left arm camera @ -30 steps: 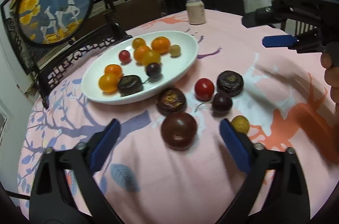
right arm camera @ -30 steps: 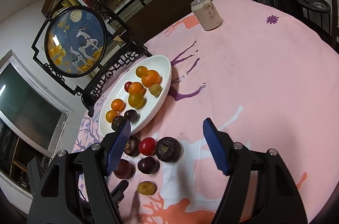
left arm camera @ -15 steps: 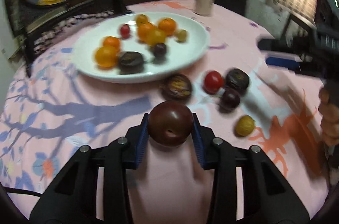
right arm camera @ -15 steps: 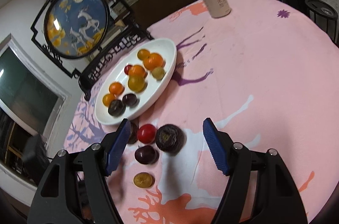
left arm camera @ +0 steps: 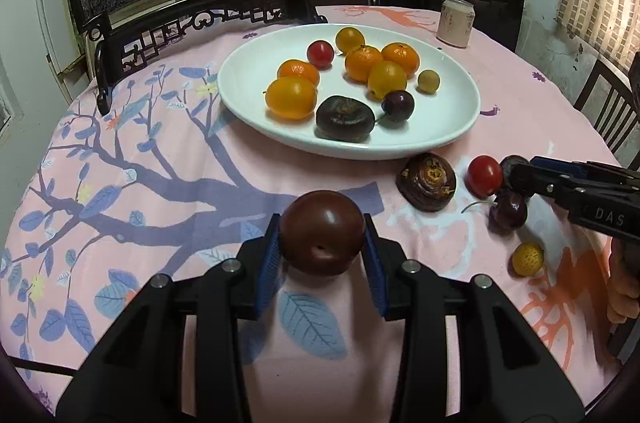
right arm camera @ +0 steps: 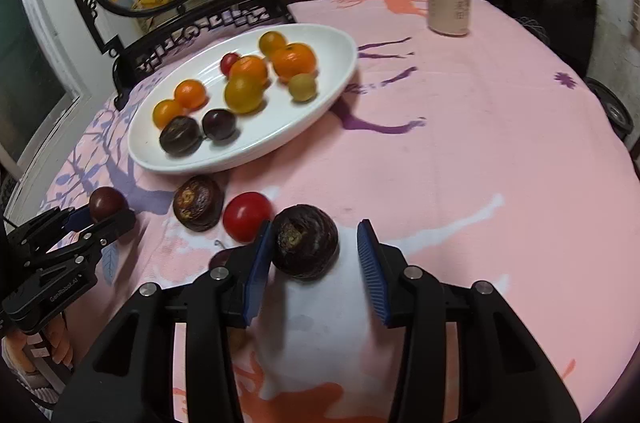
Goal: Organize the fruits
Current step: 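Carry plum and dark purple fruit onto the white plate and open both grippers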
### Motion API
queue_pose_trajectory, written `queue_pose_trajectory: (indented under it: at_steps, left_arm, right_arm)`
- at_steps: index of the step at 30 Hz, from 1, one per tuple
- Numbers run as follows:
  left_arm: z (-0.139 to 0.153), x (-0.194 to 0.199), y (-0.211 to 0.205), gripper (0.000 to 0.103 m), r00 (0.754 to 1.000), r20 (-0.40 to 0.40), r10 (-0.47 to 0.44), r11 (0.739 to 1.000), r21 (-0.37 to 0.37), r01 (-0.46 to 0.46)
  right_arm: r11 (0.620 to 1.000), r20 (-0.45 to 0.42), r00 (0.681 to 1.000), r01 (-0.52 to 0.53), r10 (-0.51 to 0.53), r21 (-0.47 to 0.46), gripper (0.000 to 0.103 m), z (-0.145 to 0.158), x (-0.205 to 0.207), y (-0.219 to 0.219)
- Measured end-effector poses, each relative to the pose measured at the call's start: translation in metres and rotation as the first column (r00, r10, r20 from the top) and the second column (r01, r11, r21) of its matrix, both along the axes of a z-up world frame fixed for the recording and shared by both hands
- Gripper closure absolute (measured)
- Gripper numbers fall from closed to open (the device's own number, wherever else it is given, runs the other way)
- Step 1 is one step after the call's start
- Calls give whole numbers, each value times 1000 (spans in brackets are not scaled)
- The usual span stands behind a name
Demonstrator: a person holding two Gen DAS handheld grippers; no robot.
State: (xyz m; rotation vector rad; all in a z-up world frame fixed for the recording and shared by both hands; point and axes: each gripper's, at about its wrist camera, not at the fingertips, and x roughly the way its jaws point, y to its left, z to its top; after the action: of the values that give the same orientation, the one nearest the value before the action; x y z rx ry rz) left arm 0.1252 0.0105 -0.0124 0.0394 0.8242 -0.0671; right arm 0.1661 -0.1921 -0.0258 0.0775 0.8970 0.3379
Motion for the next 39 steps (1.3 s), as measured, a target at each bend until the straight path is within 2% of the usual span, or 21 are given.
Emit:
queue_pose_trajectory:
  at_steps: [3, 5, 7, 13, 18, 22, 25, 29, 32, 33, 34, 35, 36, 37, 39]
  left_arm:
    - [-3, 1, 1, 64, 1000, -16, -4, 1000, -4, 4]
    - [-7, 4, 1, 64, 999, -34, -7, 1000, -6, 7]
    - [-10, 6, 1, 64, 999, -48, -11, 1000, -12, 10]
    - [-9, 5, 3, 64, 999, -42, -17, 999, -34, 15]
    - [14, 0, 7, 64, 999, 38, 2, 998, -59, 0]
    - [37, 24, 12, 64, 997, 68, 35, 998, -58, -31]
    - [48, 52, 14, 64, 997, 68, 45, 996, -83, -39]
    - [49, 86, 7, 64, 997, 57, 50, 993, -109, -44]
    - [39, 106, -6, 63, 999, 36, 25, 993, -116, -21]
    - [35, 108, -10, 56, 999, 40, 18, 993, -114, -14]
    - [34, 109, -12, 38, 999, 43, 17, 994, -105, -13]
    - [32, 109, -15, 31, 999, 50, 17, 996, -87, -13]
    - [33, 107, -17, 29, 997, 70, 15, 998, -64, -11]
    - [35, 106, -17, 29, 997, 77, 15, 998, -56, -11]
    - [40, 103, -11, 25, 996, 88, 24, 997, -74, -18]
  right_arm:
    - [1000, -6, 1000, -23, 23, -4, 59, -3, 1, 7]
    - [999, -19, 999, -37, 37, 3, 64, -7, 3, 10]
    - [999, -6, 999, -44, 44, -23, 76, -7, 0, 15]
    - [1000, 15, 1000, -15, 15, 4, 78, -3, -5, 6]
    - [996, 79, 996, 35, -41, 76, 78, 16, -11, -12]
    - [992, 103, 993, 45, -57, 118, 79, 33, 1, -12]
    - [990, 102, 993, 46, -60, 131, 79, 43, 21, -3]
    - [993, 90, 995, 36, -47, 114, 79, 46, 54, 17]
    - [993, 75, 997, 23, -32, 114, 79, 40, 69, 26]
    - [993, 68, 997, 13, -21, 119, 78, 36, 74, 28]
    - [993, 61, 998, 12, -20, 121, 73, 33, 77, 29]
    - [992, 59, 998, 14, -21, 122, 67, 31, 79, 28]
    - [992, 69, 997, 17, -25, 123, 56, 30, 78, 26]
    - [992, 85, 996, 25, -36, 123, 50, 31, 77, 24]
    - [991, 108, 993, 38, -52, 131, 50, 34, 73, 19]
